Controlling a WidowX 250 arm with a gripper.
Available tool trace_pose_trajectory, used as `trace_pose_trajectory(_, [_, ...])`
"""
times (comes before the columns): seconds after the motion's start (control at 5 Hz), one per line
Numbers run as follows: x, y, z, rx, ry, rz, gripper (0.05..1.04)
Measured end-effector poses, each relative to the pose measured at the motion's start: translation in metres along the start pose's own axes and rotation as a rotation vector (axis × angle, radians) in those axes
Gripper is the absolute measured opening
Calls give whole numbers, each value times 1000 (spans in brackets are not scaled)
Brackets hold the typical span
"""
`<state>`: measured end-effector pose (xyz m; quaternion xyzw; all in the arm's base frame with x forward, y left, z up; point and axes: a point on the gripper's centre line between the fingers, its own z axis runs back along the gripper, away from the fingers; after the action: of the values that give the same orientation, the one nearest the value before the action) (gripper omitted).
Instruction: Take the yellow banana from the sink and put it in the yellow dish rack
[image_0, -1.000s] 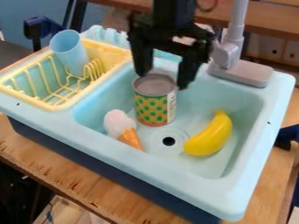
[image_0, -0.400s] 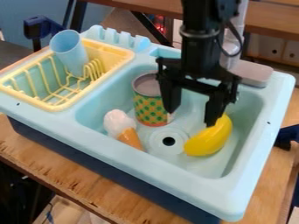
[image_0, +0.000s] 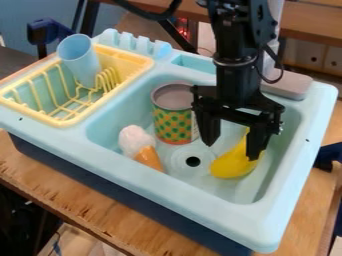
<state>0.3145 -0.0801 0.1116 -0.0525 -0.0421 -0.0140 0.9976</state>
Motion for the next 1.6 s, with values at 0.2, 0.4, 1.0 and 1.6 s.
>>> trace_pose_trajectory(0.2, [0,-1,-11,-10,24,-11,1003])
trace_pose_trajectory(0.4, [3,-5,-20,-36,27,-19,943])
trace_pose_trajectory(1.0, [5,-9,-25,-76,5,-14,593])
trace_pose_trajectory(1.6, [-13,-27,62,-196,-209,-204,593])
